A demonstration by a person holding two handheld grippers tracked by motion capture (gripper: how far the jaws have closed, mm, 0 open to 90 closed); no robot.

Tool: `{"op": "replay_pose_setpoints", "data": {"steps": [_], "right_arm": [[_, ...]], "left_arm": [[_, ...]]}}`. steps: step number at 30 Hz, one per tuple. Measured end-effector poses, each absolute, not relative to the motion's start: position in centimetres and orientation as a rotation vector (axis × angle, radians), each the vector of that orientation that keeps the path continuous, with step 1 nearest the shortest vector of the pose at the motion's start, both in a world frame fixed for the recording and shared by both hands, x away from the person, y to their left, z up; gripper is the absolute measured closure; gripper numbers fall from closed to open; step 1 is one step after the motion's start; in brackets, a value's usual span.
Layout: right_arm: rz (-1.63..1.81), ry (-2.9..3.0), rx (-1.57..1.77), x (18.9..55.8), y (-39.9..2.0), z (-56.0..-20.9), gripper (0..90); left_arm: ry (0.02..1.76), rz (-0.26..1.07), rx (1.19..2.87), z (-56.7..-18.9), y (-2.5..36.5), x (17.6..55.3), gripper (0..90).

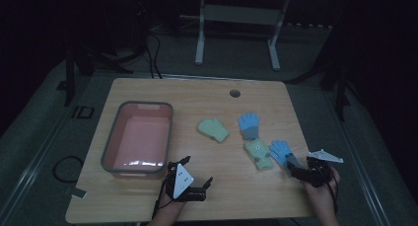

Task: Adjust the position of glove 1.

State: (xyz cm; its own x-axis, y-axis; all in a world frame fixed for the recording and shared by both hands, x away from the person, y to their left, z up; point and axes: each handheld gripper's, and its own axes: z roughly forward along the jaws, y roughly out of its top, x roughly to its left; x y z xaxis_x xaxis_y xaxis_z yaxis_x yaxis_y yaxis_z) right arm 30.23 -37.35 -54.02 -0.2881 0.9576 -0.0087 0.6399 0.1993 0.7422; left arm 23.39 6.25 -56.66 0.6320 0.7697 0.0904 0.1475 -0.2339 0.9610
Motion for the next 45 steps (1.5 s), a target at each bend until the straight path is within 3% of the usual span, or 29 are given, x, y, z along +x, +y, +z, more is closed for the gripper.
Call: {"op": "replay_pose_setpoints", "data": {"steps": [5,11,15,45], "right_arm": [[0.915,2.017,1.454,30.4,-37.0,-53.2,17.8],[0.986,2.058,1.48,31.1,-36.8,-52.1,11.1],[0.978,2.079,1.474,32.0,-36.6,-51.2,11.2],[1.064,2.241,1.173,38.6,-31.4,-45.5,27.1]], "left_arm": [[0.754,0.686,1.733,-56.7,6.3,23.4,2.1],[0.745,0.692,1.73,-56.7,6.3,23.3,2.1],[0.746,0.684,1.728,-56.7,6.4,23.4,2.1],[0.741,0.683,1.722,-56.7,6.4,23.2,2.1]]}}
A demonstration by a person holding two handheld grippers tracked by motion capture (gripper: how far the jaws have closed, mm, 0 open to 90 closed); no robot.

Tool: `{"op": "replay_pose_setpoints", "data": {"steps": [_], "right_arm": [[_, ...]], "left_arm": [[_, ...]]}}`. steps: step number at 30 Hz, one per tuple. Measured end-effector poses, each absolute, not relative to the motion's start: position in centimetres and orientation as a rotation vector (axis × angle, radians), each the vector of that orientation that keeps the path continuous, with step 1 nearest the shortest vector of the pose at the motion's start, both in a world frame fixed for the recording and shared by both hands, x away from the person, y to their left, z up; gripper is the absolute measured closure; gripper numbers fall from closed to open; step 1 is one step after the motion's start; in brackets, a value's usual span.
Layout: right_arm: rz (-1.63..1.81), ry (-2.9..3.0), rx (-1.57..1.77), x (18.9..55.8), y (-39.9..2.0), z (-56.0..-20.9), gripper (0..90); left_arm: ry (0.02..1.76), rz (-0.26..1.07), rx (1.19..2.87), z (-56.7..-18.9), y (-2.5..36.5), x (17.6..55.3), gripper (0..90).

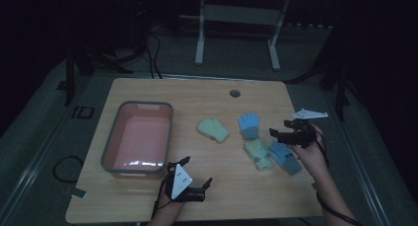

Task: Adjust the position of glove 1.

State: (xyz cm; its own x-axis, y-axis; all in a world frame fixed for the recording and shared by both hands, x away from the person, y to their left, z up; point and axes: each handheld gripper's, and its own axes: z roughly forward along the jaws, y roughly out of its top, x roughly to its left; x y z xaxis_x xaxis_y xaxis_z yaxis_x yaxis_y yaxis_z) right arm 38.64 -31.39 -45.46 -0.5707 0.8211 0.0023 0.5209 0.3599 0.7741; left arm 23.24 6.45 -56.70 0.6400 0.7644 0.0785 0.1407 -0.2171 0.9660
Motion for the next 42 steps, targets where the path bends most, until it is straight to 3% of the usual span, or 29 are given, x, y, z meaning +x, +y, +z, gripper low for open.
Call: {"op": "replay_pose_setpoints", "data": {"steps": [9,16,22,42], "right_arm": [[1.057,2.302,1.103,40.0,-28.4,-44.8,33.2],[1.08,2.361,1.015,40.9,-26.0,-44.9,45.8],[1.081,2.397,0.975,41.8,-24.1,-45.1,51.5],[1.071,2.604,0.807,44.1,-16.6,-47.9,62.6]], "left_arm": [[0.743,0.681,1.724,-56.7,6.4,23.3,2.1],[0.74,0.678,1.725,-56.7,6.4,23.3,2.1],[0.744,0.672,1.721,-56.7,6.5,23.3,2.1],[0.734,0.677,1.728,-56.7,6.4,23.3,2.1]]}}
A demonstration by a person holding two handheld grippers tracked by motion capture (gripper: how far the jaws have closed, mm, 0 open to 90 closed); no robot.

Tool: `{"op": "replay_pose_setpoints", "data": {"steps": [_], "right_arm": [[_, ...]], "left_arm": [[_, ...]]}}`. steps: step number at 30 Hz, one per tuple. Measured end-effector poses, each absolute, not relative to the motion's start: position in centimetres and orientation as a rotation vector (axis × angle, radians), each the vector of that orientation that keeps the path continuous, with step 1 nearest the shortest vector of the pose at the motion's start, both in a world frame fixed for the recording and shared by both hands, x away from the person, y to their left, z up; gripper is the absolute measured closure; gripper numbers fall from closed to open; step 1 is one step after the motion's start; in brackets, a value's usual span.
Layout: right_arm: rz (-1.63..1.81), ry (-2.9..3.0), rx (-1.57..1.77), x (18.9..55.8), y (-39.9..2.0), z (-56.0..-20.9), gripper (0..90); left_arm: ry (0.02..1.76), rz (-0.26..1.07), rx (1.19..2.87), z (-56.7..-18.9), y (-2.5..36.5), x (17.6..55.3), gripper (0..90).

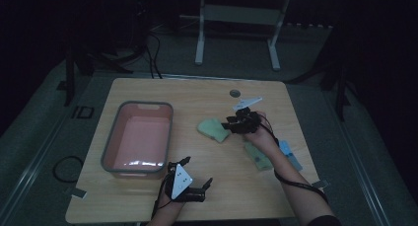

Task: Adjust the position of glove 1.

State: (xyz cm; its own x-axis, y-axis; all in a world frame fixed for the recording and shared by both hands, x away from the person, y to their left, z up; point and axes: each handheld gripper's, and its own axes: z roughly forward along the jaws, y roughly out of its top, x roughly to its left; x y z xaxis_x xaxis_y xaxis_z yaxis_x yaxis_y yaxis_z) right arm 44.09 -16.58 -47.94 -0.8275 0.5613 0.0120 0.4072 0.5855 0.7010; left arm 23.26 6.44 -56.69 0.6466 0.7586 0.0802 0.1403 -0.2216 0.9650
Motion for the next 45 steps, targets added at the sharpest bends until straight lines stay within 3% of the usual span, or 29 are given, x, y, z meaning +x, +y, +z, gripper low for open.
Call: {"op": "replay_pose_setpoints", "data": {"steps": [10,25,36,45], "right_arm": [[0.989,2.649,0.702,45.5,-13.5,-50.2,60.2],[0.917,2.729,0.746,47.7,-12.5,-53.8,62.2],[0.917,2.661,0.83,46.8,-12.0,-54.2,83.1],[0.985,2.51,1.089,44.8,-12.2,-51.7,86.4]], "left_arm": [[0.734,0.676,1.726,-56.7,6.5,23.3,2.1],[0.744,0.658,1.716,-56.7,6.6,23.4,2.1],[0.763,0.661,1.702,-56.7,6.8,23.4,2.1],[0.765,0.664,1.704,-56.7,6.7,23.4,2.1]]}}
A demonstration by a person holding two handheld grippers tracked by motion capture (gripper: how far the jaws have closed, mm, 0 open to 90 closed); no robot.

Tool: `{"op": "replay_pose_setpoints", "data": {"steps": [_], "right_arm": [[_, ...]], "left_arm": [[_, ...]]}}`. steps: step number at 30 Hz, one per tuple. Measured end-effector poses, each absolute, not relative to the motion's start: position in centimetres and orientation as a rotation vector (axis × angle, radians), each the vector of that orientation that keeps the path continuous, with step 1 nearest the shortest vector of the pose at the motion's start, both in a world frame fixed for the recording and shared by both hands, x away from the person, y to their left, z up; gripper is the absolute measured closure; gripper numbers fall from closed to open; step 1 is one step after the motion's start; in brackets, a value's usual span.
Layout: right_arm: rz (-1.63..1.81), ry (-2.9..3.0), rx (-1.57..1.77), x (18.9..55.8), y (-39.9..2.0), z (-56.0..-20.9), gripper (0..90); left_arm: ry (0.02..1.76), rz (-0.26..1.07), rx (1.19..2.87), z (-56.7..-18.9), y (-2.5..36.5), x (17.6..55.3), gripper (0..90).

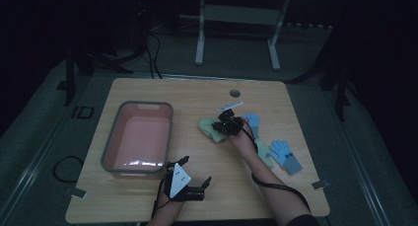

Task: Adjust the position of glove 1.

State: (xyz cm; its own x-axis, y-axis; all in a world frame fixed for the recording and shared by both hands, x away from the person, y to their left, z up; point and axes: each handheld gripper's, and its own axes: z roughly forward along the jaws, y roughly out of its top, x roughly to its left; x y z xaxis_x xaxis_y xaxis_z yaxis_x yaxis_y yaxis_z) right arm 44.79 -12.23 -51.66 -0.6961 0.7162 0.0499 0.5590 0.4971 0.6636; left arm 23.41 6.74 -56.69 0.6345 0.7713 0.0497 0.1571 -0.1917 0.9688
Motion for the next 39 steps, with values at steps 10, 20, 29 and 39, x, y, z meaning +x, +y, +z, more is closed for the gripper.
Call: {"op": "replay_pose_setpoints", "data": {"steps": [10,20,29,39], "right_arm": [[1.064,2.316,1.256,39.6,-14.5,-47.4,86.4],[1.04,2.171,1.396,33.2,-16.4,-48.2,86.5],[1.062,2.061,1.538,30.3,-17.4,-50.7,86.5],[1.073,1.928,1.659,27.4,-18.3,-53.8,86.6]], "left_arm": [[0.754,0.684,1.722,-56.7,6.5,23.4,2.1],[0.745,0.705,1.716,-56.7,6.4,23.1,2.1],[0.746,0.714,1.715,-56.7,6.4,23.1,2.1],[0.755,0.724,1.716,-56.7,6.3,23.0,2.1]]}}
